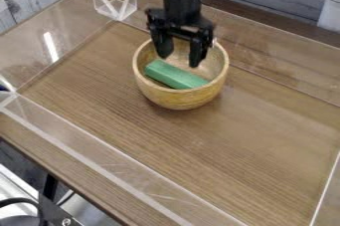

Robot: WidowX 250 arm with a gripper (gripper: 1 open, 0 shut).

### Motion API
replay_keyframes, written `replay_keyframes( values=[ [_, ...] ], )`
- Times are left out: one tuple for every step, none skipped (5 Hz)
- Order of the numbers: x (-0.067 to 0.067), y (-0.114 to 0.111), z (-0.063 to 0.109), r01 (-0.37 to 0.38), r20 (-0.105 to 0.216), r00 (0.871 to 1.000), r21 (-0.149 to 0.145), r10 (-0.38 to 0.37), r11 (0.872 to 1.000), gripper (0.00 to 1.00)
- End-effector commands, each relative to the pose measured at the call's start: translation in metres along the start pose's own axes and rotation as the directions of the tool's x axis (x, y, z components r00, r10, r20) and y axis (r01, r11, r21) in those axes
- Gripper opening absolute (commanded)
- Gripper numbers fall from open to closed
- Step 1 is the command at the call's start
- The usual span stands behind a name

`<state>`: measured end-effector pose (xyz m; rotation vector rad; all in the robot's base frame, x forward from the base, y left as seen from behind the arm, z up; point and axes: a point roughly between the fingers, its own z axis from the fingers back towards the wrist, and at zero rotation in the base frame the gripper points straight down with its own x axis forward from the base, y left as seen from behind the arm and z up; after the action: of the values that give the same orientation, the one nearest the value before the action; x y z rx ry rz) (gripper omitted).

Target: Put the green block in the brown bowl

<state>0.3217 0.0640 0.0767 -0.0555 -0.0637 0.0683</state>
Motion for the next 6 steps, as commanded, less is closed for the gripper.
replay_keyframes(
  values=[
    [0.008,0.011,0.049,-0.009,0.115,0.993,0.005,0.009,1.000,1.00],
    [0.004,0.028,0.075,-0.043,0.144,0.989,0.003,0.043,0.999,1.00],
    [-0.006,0.051,0.090,-0.069,0.140,0.988,0.015,0.066,0.998,1.00],
    [-0.023,0.078,0.091,-0.092,0.126,0.988,0.040,0.086,0.995,1.00],
    [-0.038,0.106,0.091,-0.108,0.112,0.989,0.077,0.099,0.991,1.00],
    [-0.052,0.126,0.078,-0.122,0.087,0.990,0.113,0.112,0.986,1.00]
  ],
)
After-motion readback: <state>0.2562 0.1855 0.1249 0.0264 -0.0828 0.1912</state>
